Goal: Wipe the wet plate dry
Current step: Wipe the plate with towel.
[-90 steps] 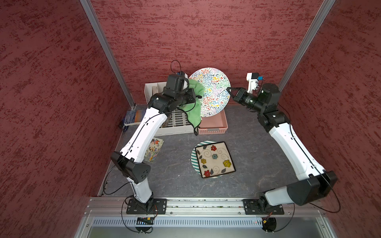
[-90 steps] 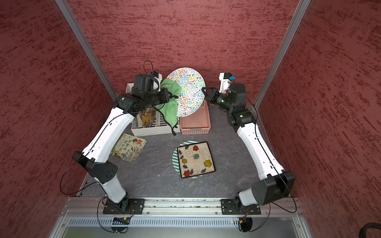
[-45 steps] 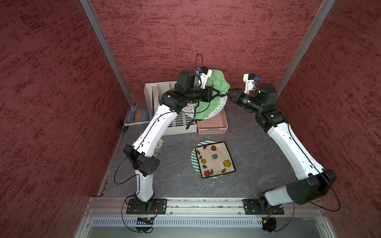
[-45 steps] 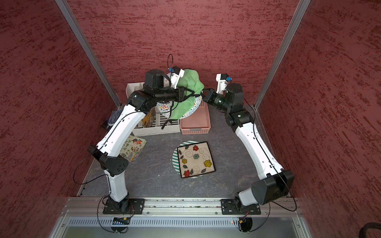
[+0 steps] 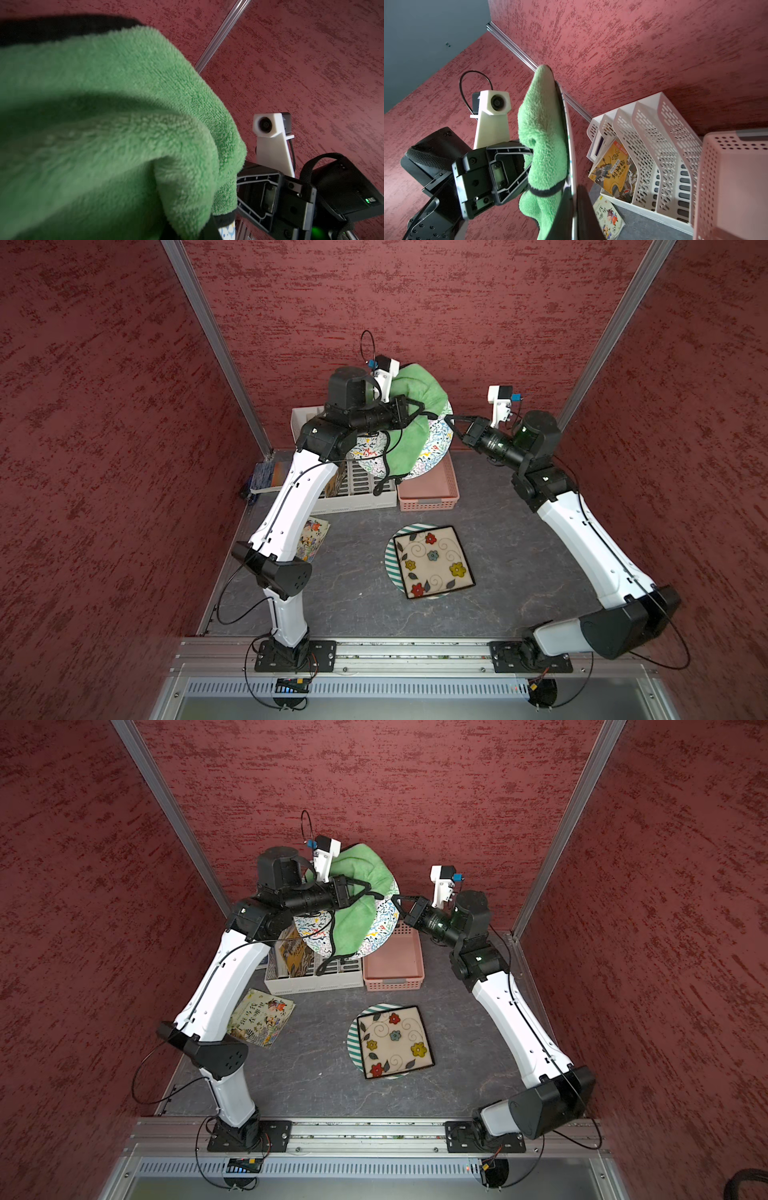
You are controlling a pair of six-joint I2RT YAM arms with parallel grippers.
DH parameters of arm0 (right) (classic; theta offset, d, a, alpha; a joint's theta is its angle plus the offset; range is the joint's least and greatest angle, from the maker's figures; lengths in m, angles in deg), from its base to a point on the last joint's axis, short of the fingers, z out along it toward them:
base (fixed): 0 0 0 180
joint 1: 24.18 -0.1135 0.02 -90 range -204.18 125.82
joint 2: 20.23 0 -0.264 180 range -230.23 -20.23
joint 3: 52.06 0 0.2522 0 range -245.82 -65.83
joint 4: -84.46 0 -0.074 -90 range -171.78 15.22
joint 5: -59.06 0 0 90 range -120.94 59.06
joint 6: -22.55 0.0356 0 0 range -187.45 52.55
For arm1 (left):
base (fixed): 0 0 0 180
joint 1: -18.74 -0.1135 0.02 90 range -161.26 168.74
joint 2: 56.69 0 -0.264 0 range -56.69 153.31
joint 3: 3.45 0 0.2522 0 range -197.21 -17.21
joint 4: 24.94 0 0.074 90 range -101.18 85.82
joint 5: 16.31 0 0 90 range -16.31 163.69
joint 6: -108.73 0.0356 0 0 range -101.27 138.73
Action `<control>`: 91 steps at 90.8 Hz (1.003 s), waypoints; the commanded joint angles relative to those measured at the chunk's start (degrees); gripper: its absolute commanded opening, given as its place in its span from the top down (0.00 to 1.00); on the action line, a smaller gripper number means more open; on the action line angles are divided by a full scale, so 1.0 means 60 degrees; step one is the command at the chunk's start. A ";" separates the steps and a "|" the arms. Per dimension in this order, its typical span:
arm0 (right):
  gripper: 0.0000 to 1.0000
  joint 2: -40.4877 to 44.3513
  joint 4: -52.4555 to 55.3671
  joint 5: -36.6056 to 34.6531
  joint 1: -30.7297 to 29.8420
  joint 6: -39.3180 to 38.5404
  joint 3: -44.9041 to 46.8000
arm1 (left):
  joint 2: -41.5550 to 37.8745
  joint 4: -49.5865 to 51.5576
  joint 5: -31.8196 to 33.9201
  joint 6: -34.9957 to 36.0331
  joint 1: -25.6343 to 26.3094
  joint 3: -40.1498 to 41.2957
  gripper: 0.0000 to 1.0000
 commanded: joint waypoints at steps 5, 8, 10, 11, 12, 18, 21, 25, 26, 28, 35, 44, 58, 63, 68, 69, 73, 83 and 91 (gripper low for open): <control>1.00 -0.0851 -0.2073 -0.0105 0.0448 0.0983 -0.2027 | 0.0394 -0.0143 -0.0235 -0.0850 -0.0213 -0.0544 1.00; 1.00 -0.0996 -0.2075 -0.0335 0.0671 0.1214 -0.2336 | 0.0219 -0.0376 -0.0371 -0.1132 -0.0420 -0.0540 1.00; 1.00 -0.1074 -0.2092 -0.0481 0.0885 0.1420 -0.2478 | 0.0089 -0.0473 -0.0430 -0.1317 -0.0563 -0.0512 1.00; 1.00 -0.1111 -0.2127 -0.0554 0.0999 0.1554 -0.2528 | -0.0013 -0.0555 -0.0459 -0.1392 -0.0660 -0.0481 1.00; 1.00 -0.1122 -0.2195 -0.0627 0.1122 0.1695 -0.2561 | -0.0101 -0.0618 -0.0481 -0.1481 -0.0753 -0.0436 1.00; 1.00 -0.1231 -0.2921 -0.0844 0.1757 0.2642 -0.2650 | -0.0798 -0.1752 -0.0717 -0.2276 -0.1328 0.0321 1.00; 1.00 -0.1263 -0.3353 -0.0892 0.2057 0.3126 -0.2641 | -0.1257 -0.2631 -0.0850 -0.2834 -0.1607 0.0934 1.00; 1.00 -0.1304 -0.3903 -0.0917 0.2307 0.3797 -0.2604 | -0.1760 -0.4054 -0.1065 -0.3725 -0.2050 0.1855 1.00; 1.00 -0.1307 -0.4021 -0.0911 0.2354 0.3974 -0.2591 | -0.1912 -0.4374 -0.1128 -0.3907 -0.2151 0.2065 1.00; 1.00 -0.1294 -0.4285 -0.0889 0.2441 0.4226 -0.2564 | -0.2114 -0.5094 -0.1238 -0.4329 -0.2384 0.2472 1.00; 1.00 -0.1206 -0.4819 -0.0796 0.2506 0.4856 -0.2441 | -0.2511 -0.6846 -0.1518 -0.6174 -0.3039 0.3434 1.00; 1.00 -0.1169 -0.5526 -0.0438 0.2421 0.5728 -0.2109 | -0.2435 -0.8731 -0.1856 -0.7703 -0.3359 0.3890 1.00; 1.00 -0.0828 -0.6180 -0.0156 0.2177 0.6274 -0.0928 | -0.1361 -1.0961 -0.2150 -0.9755 -0.3116 0.3008 1.00; 1.00 -0.0861 -0.6516 0.0011 0.2093 0.6510 -0.0709 | -0.0879 -1.1574 -0.2142 -1.0262 -0.2994 0.2475 1.00; 1.00 -0.1018 -0.7227 0.0157 0.1983 0.6886 -0.0616 | -0.0465 -1.1646 -0.2136 -1.0436 -0.2860 0.1890 1.00; 1.00 -0.1054 -0.7331 0.0189 0.1958 0.6953 -0.0623 | -0.0393 -1.1635 -0.2125 -1.0456 -0.2834 0.1790 1.00; 1.00 -0.1175 -0.7654 0.0330 0.1856 0.7181 -0.0661 | -0.0147 -1.1635 -0.2059 -1.0470 -0.2721 0.1451 1.00; 1.00 -0.1374 -0.7752 0.0678 0.1554 0.7283 -0.0761 | 0.0469 -1.1704 -0.1902 -1.0727 -0.2450 0.0564 1.00; 1.00 -0.1402 -0.7545 0.0780 0.1330 0.7095 -0.0685 | 0.0987 -1.2050 -0.1665 -1.1162 -0.2165 -0.0121 1.00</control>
